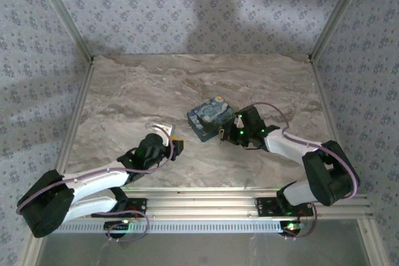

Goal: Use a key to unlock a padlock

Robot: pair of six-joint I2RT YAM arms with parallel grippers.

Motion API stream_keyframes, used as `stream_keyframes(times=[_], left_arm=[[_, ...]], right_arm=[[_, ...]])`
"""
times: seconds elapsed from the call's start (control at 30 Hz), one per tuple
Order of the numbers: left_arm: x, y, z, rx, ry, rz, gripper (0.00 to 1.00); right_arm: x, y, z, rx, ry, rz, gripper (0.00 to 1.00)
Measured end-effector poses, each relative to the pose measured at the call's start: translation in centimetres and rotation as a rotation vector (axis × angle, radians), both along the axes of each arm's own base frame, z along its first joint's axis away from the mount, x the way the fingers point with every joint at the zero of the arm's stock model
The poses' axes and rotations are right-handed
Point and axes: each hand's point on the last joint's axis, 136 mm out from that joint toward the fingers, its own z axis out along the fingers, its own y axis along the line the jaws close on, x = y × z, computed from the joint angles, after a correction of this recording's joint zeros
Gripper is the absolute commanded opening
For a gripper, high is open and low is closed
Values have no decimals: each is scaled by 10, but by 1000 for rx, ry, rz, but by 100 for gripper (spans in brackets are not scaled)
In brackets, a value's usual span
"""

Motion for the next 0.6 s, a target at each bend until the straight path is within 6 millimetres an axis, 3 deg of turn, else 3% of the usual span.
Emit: stream_keyframes(times=[0.17,0.43,0.6], left_arm=[[-1,1,7,-17,-11,4,42],[-2,8,22,-36,-43,24,43],[-3,14,23,-29,-48,39,43]], right_arm=[[7,-5,-3,20,-2,-94,0],[22,-16,23,36,-83,-208,0],[24,-27,23,1,-83,-272,0]])
